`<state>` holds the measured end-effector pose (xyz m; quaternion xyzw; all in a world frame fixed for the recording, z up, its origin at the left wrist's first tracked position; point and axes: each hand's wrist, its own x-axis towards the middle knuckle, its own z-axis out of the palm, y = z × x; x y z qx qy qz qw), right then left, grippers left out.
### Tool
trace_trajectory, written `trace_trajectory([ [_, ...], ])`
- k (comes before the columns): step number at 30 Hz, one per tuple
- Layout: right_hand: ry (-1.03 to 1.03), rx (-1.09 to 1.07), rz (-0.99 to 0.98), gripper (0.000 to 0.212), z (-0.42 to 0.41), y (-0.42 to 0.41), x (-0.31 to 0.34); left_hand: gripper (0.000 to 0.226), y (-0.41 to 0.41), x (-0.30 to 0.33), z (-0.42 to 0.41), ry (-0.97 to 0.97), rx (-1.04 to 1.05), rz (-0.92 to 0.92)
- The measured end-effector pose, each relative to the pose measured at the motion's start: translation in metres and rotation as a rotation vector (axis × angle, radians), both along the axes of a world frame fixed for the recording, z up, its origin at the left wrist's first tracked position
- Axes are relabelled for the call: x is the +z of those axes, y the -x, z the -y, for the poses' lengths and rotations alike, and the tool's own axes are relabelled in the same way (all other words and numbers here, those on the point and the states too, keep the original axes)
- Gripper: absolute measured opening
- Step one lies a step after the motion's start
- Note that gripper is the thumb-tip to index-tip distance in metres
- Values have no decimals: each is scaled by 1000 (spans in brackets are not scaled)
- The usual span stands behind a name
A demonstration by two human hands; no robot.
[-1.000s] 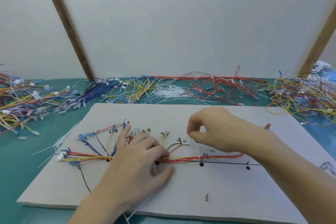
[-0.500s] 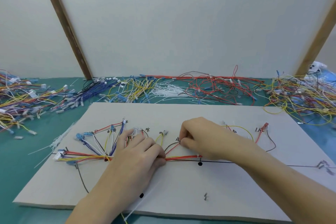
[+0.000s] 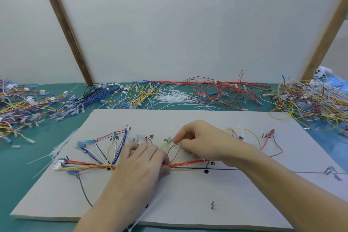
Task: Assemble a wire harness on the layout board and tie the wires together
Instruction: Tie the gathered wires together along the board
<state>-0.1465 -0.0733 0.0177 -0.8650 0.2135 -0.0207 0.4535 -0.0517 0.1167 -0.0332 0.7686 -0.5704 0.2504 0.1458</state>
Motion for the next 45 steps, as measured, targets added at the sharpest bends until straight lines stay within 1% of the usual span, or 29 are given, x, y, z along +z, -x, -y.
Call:
trace_trajectory([
  [3,0,52,-4,14,-1,-1,2,22,0,-1,0,3,-3,-6],
  [5,74,130,-26,11,-4,-2,4,20,-2,-1,0,-13,-13,-17],
  [7,176,195,-43,8,-8,-3,6,8,-6,1,-2,-48,-46,-37],
  [8,223,219,-44,10,-10,-3,7,12,-9,2,-3,-78,-58,-68],
  [10,277,233,-36,13,-13,-3,8,43,-18,5,-4,-142,-104,-84],
  [11,292,226,-30,13,-14,-2,7,47,-21,6,-4,-167,-116,-81],
  [13,300,206,-25,13,-17,-2,5,43,-22,6,-4,-196,-161,-66],
  [16,250,221,-35,13,-20,0,5,33,-23,0,-7,-168,-198,-72],
  [21,58,226,-24,22,-22,3,4,46,-23,-6,-10,-98,-225,-94],
  [23,-13,197,-13,24,-23,3,2,46,-22,-5,-11,-73,-215,-131],
  [26,-154,146,-18,25,-19,1,2,36,-19,-1,-12,-3,-191,-233],
  [29,-248,144,-14,14,-12,-2,5,17,-16,4,-14,35,-236,-283],
  [31,-269,76,20,10,-6,-7,9,20,-14,8,-17,79,-249,-366],
  [32,-225,28,48,10,-3,-10,10,22,-13,10,-18,92,-247,-393],
  [33,-103,-8,70,12,1,-14,10,21,-12,11,-18,100,-245,-405],
  [34,64,-19,78,17,5,-19,9,19,-11,12,-18,105,-245,-407],
  [35,202,7,68,22,6,-23,9,16,-10,11,-17,112,-243,-408],
  [36,276,63,44,25,7,-28,7,15,-10,11,-16,119,-241,-410],
  [39,384,238,-41,22,6,-41,0,15,-12,11,-16,132,-245,-428],
  [42,447,280,-43,12,7,-48,0,15,-13,9,-16,135,-252,-430],
  [45,504,304,-57,19,10,-52,6,16,-14,8,-17,133,-259,-445],
])
